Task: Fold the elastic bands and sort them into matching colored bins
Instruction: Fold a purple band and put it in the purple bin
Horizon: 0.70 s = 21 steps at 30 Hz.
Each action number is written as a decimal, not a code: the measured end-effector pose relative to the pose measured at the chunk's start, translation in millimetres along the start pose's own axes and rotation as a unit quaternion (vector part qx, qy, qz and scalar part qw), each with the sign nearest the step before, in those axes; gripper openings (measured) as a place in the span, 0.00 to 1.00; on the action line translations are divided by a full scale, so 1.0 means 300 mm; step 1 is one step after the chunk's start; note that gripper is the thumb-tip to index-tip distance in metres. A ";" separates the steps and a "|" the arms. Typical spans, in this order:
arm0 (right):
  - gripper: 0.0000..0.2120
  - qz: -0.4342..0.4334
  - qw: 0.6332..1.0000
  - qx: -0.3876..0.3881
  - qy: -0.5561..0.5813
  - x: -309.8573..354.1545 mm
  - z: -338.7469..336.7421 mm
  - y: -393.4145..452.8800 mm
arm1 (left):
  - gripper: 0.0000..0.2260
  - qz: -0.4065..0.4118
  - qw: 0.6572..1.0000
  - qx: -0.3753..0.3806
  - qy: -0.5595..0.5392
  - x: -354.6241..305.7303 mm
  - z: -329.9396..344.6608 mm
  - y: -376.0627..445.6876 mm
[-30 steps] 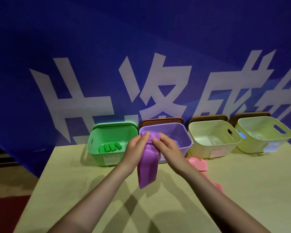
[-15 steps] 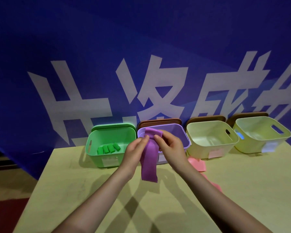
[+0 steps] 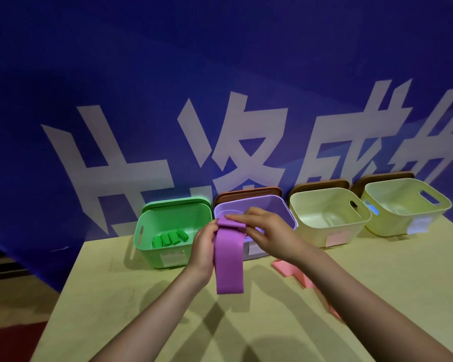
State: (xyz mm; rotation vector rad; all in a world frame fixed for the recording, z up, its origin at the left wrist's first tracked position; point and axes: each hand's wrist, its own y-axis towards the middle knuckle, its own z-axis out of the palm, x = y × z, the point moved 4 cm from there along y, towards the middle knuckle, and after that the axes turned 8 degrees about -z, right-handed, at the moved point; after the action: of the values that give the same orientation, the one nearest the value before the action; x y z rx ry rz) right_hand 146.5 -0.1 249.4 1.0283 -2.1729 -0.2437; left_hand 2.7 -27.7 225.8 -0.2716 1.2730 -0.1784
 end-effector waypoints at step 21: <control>0.20 0.163 0.942 -0.176 0.236 0.062 0.090 0.023 | 0.09 0.078 0.995 -0.064 -0.015 0.014 0.080 -0.019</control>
State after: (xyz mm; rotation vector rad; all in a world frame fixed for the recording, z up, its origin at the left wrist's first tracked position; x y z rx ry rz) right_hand 116.1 -12.6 242.5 0.4556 -1.7405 -0.1957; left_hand 27.0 -31.9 230.2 -0.2825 1.2722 0.0398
